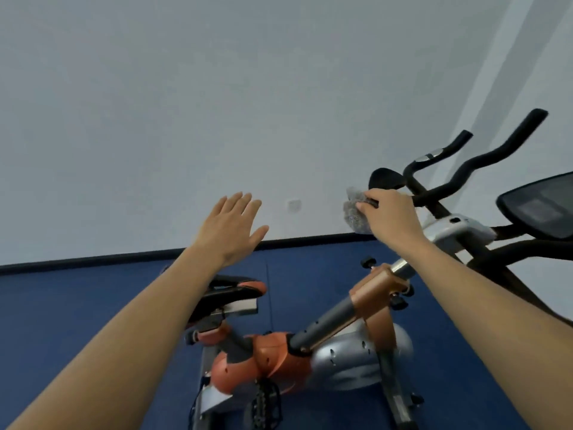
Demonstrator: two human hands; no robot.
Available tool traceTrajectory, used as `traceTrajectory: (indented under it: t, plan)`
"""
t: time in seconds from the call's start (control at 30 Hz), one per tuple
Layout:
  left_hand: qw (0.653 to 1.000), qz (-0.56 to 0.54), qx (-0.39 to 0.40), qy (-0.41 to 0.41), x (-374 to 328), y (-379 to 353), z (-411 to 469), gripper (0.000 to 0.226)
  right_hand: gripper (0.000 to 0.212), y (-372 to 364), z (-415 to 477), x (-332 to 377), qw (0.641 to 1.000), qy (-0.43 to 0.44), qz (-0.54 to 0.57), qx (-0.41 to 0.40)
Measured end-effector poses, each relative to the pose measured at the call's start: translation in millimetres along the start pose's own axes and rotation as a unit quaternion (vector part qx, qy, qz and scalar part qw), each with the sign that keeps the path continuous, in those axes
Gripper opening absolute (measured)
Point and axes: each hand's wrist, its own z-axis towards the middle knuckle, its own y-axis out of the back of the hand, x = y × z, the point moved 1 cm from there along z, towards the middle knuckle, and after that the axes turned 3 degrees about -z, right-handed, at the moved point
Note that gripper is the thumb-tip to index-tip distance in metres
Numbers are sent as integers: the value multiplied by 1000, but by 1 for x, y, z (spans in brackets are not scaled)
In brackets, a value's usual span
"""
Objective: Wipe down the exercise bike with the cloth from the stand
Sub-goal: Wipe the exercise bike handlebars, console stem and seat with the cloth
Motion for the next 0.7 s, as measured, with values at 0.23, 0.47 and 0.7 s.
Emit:
traceTrajectory:
  t: [0.23,0.47,0.7]
  plan:
    - [998,16,1,57,110,22,-92,57,40,-75,-19,128,998,40,48,18]
    - [995,43,21,86,238,33,-196,57,31,-173,-54,269,994,61,77,44]
    - [991,54,16,125,348,48,-231,58,17,-238,-55,368,990,101,85,52]
